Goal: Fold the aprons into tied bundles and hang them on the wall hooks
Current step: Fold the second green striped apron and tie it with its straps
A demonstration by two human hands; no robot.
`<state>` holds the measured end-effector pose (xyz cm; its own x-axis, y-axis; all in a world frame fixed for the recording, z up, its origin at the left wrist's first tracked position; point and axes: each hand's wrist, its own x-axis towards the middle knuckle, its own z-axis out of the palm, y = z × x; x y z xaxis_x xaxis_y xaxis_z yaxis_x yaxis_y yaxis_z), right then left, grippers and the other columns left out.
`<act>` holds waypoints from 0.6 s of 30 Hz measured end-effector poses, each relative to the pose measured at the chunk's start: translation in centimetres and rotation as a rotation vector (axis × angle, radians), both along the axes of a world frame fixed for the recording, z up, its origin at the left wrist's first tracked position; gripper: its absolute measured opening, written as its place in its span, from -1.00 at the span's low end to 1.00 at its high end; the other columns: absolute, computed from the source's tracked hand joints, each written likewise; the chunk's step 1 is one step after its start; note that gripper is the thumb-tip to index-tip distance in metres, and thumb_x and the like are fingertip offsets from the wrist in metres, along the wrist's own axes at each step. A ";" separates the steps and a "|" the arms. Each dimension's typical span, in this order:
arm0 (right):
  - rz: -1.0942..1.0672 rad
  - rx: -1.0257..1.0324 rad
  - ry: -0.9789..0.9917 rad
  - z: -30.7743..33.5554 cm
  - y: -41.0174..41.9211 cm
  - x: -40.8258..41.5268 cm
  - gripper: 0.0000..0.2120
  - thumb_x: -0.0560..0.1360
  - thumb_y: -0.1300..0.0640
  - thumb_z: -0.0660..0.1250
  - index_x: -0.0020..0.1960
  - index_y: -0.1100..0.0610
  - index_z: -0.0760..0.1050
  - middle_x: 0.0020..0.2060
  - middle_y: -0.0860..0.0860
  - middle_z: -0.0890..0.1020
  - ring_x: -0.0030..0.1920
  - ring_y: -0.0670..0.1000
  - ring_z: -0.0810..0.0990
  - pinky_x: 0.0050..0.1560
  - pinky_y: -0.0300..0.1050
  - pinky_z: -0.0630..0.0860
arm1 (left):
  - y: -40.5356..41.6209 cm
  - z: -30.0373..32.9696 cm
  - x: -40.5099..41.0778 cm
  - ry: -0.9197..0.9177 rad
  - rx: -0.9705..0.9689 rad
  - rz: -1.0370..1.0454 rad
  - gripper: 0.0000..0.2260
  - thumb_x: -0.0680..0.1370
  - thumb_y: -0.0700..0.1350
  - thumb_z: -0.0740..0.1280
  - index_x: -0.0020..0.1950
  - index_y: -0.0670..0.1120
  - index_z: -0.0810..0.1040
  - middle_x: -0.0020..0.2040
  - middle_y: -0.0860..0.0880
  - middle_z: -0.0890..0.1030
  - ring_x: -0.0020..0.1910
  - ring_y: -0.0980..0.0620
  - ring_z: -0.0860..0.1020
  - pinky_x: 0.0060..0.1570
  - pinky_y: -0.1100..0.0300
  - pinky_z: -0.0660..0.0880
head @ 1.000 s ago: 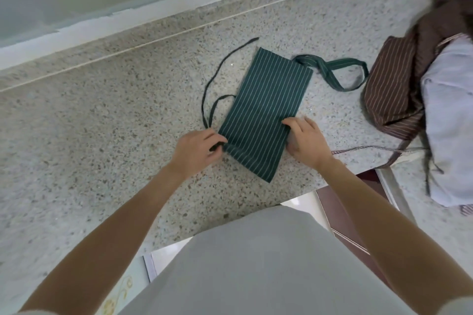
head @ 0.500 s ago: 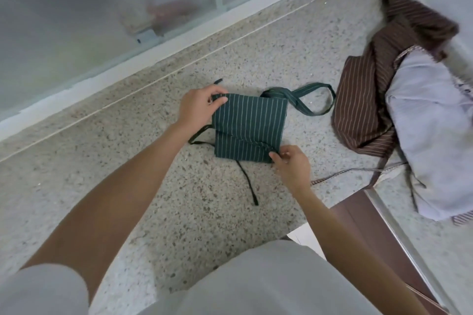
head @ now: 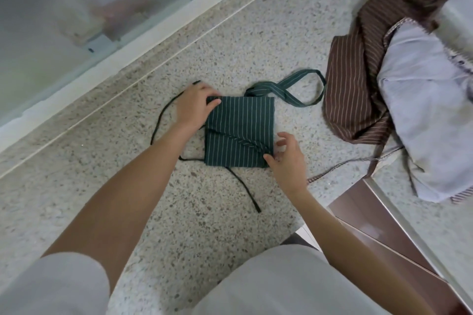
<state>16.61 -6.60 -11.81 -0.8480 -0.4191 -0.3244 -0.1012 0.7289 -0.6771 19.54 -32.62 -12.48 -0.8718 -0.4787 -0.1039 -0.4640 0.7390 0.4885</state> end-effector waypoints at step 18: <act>1.150 0.298 0.734 -1.3 0.2 -5.2 -0.44 0.48 -0.22 0.22 0.36 0.09 0.41 0.32 0.14 0.48 0.31 0.14 0.46 0.39 0.15 0.19 | 2.6 -0.6 10.7 -0.250 -0.207 -0.491 -0.07 0.33 0.53 -0.01 0.53 -0.04 0.07 0.52 0.02 0.13 0.50 0.04 0.01 0.47 0.03 -0.20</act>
